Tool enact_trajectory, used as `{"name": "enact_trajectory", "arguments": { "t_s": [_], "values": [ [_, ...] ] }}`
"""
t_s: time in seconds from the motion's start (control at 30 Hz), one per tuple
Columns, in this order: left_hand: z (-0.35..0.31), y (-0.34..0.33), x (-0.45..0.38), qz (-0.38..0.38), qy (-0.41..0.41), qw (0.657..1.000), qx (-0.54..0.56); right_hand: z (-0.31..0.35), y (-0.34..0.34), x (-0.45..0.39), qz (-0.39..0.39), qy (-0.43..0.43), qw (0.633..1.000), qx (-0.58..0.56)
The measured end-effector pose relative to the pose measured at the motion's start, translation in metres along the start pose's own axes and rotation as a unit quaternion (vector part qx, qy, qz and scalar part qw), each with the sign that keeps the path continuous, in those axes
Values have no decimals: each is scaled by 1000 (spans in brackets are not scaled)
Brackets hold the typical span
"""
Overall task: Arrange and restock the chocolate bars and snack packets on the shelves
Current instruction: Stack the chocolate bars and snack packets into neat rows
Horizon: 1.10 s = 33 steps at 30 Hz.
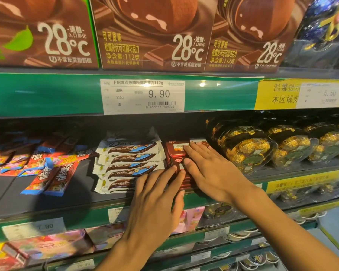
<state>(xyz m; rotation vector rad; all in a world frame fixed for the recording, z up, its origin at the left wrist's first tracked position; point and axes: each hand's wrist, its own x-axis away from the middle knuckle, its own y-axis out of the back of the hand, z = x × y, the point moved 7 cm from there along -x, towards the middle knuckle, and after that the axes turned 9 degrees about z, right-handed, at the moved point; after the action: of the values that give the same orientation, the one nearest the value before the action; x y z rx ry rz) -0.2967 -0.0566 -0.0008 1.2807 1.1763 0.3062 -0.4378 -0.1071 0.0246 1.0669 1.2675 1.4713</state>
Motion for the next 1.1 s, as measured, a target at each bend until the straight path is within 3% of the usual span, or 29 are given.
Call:
{"name": "enact_trajectory", "arguments": {
  "t_s": [0.3,0.5,0.6,0.73,0.87,1.1],
  "values": [
    [-5,6,-1,10,27,1000,10,1,-1,4,-13,19,1000,-10],
    [-3,17,0,16,70,997,25,26,37,29,-176,98,978,-62],
    [11,36,8,-7,123,991,45,32,52,36,-212,90,969,-85],
    [44,80,29,-48,220,973,46,56,58,39,-193,131,966,-109],
    [81,126,67,-92,274,955,60,97,56,41,-158,172,964,-126],
    [161,171,141,-103,329,938,29,197,40,31,-114,233,954,-154]
  ]
}}
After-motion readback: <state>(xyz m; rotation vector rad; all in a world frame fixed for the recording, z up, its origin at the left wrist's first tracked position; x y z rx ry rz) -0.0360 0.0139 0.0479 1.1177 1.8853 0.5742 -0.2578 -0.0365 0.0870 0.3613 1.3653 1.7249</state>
